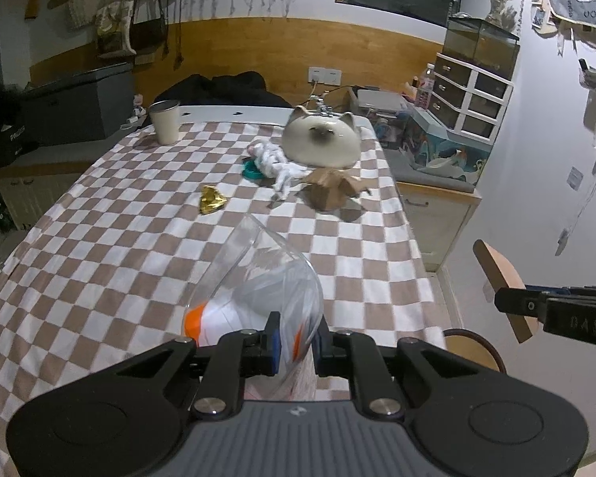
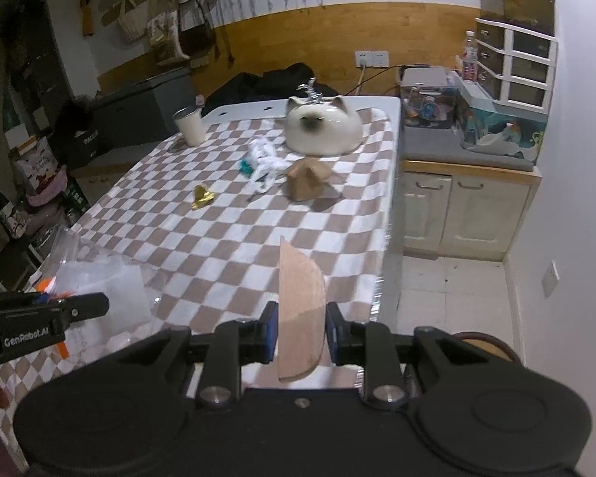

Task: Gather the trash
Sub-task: 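Carry the wooden piece and clear plastic bag with both tools over the bin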

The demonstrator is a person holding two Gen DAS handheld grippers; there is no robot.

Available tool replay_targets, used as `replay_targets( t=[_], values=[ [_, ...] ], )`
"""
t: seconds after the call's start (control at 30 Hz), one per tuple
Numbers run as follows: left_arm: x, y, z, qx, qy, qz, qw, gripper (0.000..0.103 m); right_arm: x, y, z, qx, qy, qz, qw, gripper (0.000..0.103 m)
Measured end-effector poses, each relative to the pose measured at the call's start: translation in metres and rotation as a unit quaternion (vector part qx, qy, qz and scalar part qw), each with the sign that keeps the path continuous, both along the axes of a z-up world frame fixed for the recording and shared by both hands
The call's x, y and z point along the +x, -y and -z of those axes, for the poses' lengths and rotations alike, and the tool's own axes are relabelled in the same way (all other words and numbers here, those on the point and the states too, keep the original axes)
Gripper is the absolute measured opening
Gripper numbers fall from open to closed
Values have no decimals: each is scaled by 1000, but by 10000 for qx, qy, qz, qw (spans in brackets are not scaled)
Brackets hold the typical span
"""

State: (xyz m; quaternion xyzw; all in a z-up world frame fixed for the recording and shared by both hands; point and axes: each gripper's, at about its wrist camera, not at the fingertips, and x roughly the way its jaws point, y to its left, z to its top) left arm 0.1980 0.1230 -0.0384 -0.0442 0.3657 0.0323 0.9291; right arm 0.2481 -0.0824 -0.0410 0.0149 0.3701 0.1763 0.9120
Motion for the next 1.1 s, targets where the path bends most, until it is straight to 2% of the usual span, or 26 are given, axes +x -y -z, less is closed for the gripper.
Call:
replay_targets(
  t=[0.27, 0.6, 0.87, 1.1],
  values=[
    [28, 62, 6, 73, -105, 204, 9997, 16, 20, 64, 9, 10, -78, 259, 9996, 25],
    [71, 141, 31, 10, -357, 694, 9970, 16, 42, 146, 34, -16, -287, 615, 9977, 25],
    [110, 199, 58, -41, -650, 1292, 9895, 16, 54, 205, 60, -37, -579, 1137, 9918, 25],
    [142, 231, 92, -139, -1013, 1695, 9802, 16, 63, 235, 88, -58, -891, 1559, 9837, 25]
  ],
)
